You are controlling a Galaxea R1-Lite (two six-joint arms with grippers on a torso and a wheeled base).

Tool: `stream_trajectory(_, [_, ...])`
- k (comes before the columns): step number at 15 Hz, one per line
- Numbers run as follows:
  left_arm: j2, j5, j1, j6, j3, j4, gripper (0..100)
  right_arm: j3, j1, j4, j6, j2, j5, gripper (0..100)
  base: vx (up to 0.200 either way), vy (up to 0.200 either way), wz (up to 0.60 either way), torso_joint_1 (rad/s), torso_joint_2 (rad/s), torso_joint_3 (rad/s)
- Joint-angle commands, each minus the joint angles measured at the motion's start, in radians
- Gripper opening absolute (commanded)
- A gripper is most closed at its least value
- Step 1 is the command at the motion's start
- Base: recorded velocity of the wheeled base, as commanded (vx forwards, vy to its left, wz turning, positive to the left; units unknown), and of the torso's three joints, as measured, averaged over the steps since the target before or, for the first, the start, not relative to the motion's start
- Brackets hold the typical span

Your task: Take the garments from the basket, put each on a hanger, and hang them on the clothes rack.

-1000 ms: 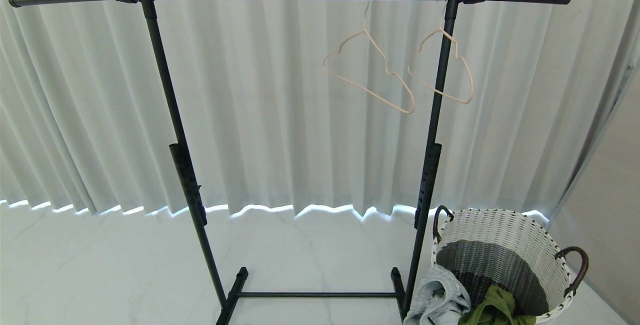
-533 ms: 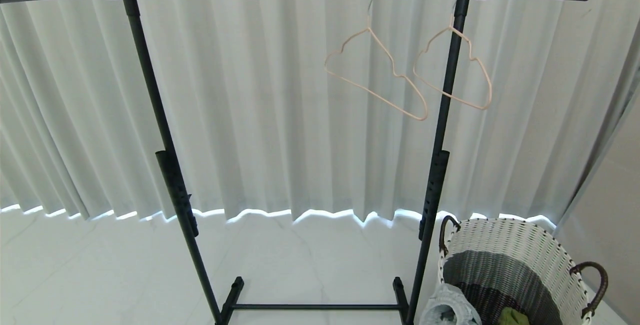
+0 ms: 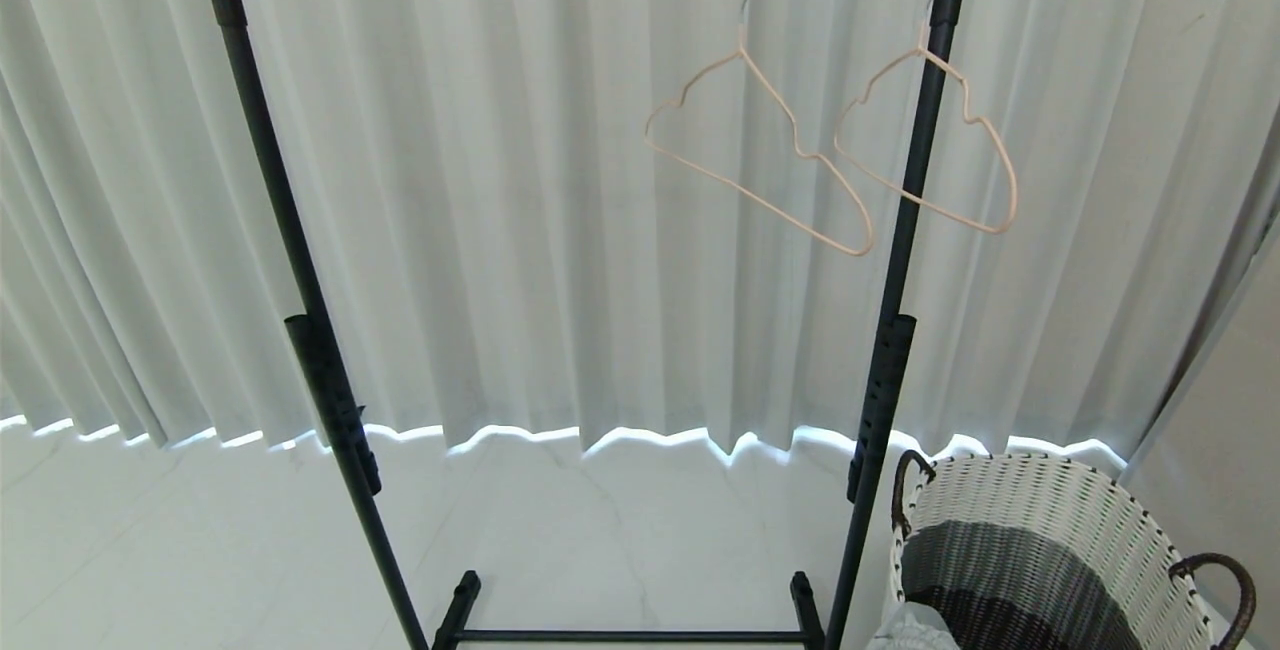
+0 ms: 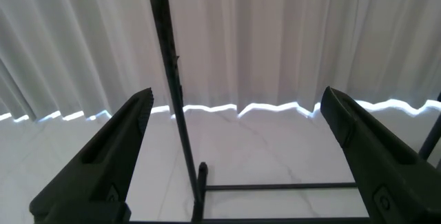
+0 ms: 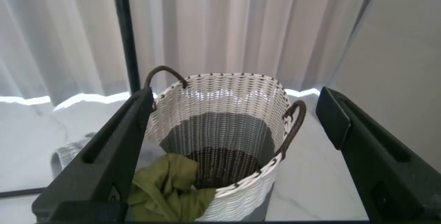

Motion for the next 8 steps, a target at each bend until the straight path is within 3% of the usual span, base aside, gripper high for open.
stream_trajectory(1, [0.002, 0.000, 0.000, 0.000, 0.000, -0.001, 100, 0.000, 0.000, 0.001, 0.000, 0.000, 0.000, 100, 0.000, 0.200, 0.00, 0.007, 0.00, -0.002])
stream_trajectory(4, [0.002, 0.000, 0.000, 0.003, 0.000, -0.001, 100, 0.000, 0.000, 0.001, 0.000, 0.000, 0.000, 100, 0.000, 0.200, 0.00, 0.004, 0.01, -0.001])
stream_trajectory(8, [0.002, 0.000, 0.000, 0.003, 0.000, -0.001, 100, 0.000, 0.000, 0.001, -0.001, 0.000, 0.000, 100, 0.000, 0.000, 0.00, 0.000, 0.00, 0.000])
